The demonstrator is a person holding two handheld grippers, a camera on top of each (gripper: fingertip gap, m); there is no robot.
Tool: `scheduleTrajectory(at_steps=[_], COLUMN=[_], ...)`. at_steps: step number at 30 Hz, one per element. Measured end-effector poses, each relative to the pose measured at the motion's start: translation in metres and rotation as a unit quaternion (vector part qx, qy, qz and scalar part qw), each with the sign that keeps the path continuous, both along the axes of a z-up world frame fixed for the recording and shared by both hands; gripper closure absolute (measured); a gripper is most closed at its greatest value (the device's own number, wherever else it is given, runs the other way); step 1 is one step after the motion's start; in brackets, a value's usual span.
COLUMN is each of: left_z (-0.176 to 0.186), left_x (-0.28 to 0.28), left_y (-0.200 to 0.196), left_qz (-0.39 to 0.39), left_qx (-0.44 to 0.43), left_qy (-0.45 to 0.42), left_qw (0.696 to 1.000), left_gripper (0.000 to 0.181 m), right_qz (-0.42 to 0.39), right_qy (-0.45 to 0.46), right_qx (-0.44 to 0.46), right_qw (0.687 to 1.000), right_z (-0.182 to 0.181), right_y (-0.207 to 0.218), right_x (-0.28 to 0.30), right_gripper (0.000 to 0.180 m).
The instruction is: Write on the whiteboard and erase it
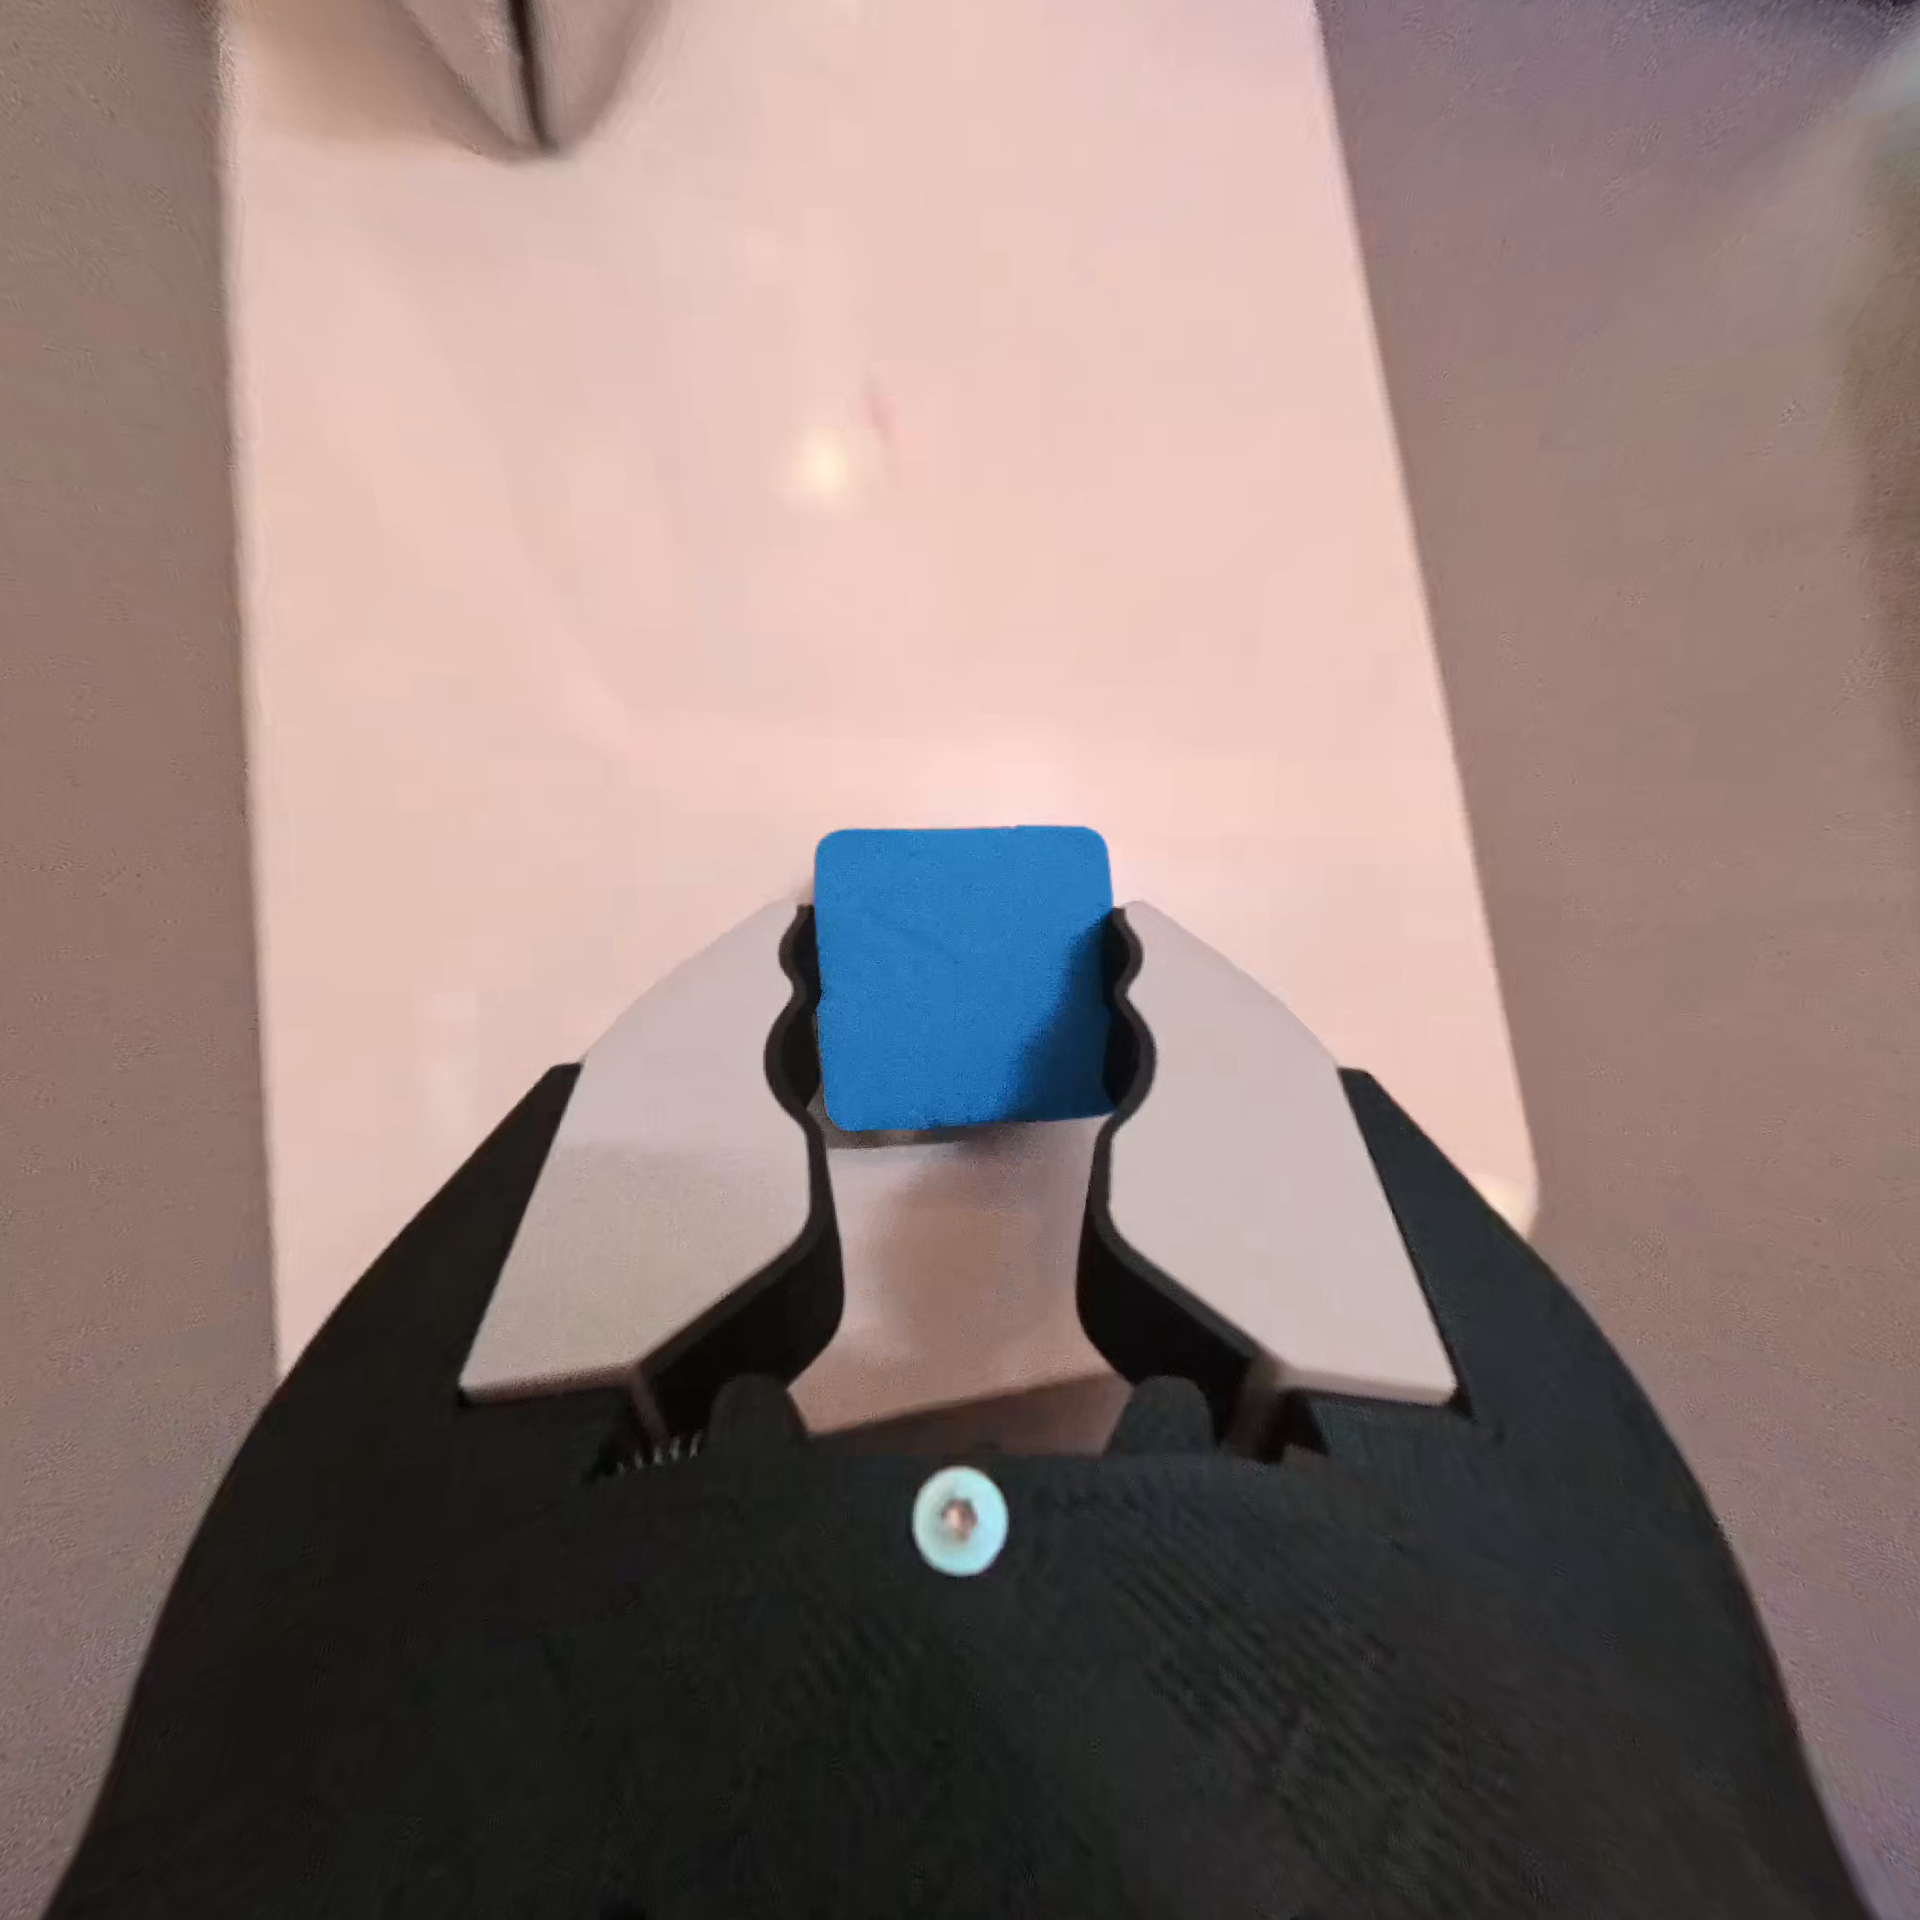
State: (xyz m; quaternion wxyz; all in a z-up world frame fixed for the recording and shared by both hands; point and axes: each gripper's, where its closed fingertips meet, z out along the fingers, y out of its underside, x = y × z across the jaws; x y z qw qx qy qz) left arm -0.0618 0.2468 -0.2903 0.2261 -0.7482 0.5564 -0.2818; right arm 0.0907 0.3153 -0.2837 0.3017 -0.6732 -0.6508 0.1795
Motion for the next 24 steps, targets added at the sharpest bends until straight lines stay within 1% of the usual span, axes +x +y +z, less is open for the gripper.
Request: scheduleTrajectory(at_steps=[1,2,3,4,6,8,9,10,11,12,13,15,17,19,20,22,23,24], left_z=[0.000,0.000,0.000,0.000,0.000,0.000,0.000,0.000,0.000,0.000,0.000,0.000,0.000,0.000,0.000,0.000,0.000,0.000], left_x=[0.000,0.000,0.000,0.000,0.000,0.001,0.001,0.001,0.001,0.001,0.001,0.001,0.001,0.001,0.001,0.002,0.001,0.002], left_y=[0.000,0.000,0.000,0.000,0.000,0.000,0.000,0.000,0.000,0.000,0.000,0.000,0.000,0.001,0.001,0.001,0.001,0.001], left_qz=[0.000,-0.001,0.000,0.000,0.001,0.002,0.001,0.001,0.002,0.003,0.003,0.004,0.005,0.005,0.005,0.007,0.007,0.007], left_qx=[0.000,0.000,0.000,0.000,0.003,0.000,-0.001,-0.003,-0.004,-0.003,-0.003,-0.001,-0.001,-0.007,-0.007,-0.004,-0.002,-0.001], left_qy=[0.000,0.000,0.000,0.000,0.000,0.000,0.000,0.000,0.000,0.000,0.000,0.000,0.000,0.000,0.000,0.000,0.000,0.000], left_qw=[1.000,1.000,1.000,1.000,1.000,1.000,1.000,1.000,1.000,1.000,1.000,1.000,1.000,1.000,1.000,1.000,1.000,1.000], left_gripper=[0.181,0.181,0.181,0.181,0.181,0.181,0.181,0.181,0.181,0.181,0.181,0.181,0.181,0.181,0.181,0.181,0.181,0.181], right_qz=[-0.049,-0.072,-0.074,-0.064,0.008,0.028,0.008,-0.035,-0.069,-0.081,-0.076,-0.014,0.040,0.035,0.015,-0.032,-0.037,-0.021], right_qy=[-0.005,0.029,0.064,0.072,0.060,0.025,0.014,0.012,0.034,0.066,0.071,0.045,0.031,0.009,0.009,0.041,0.054,0.058], right_qx=[0.001,-0.026,-0.051,-0.053,-0.045,-0.026,-0.016,-0.004,-0.017,-0.046,-0.055,-0.023,-0.016,-0.012,-0.013,-0.041,-0.056,-0.055], right_qw=[0.999,0.997,0.994,0.994,0.997,0.999,1.000,0.999,0.997,0.993,0.993,0.999,0.999,0.999,1.000,0.998,0.996,0.997], right_z=[-0.001,0.000,0.002,0.002,0.002,0.000,0.000,0.000,0.000,0.002,0.003,0.001,0.000,-0.001,-0.001,0.001,0.001,0.001], right_y=[0.017,0.022,0.021,0.016,-0.011,-0.018,-0.008,0.010,0.021,0.024,0.023,0.010,-0.006,0.002,0.013,0.032,0.033,0.028], right_x=[0.018,0.026,0.026,0.025,0.015,0.019,0.027,0.037,0.042,0.039,0.034,0.012,-0.016,-0.022,-0.021,-0.023,-0.029,-0.041], right_gripper=[0.127,0.127,0.127,0.127,0.127,0.127,0.127,0.127,0.127,0.127,0.127,0.127,0.127,0.126,0.126,0.127,0.127,0.127])
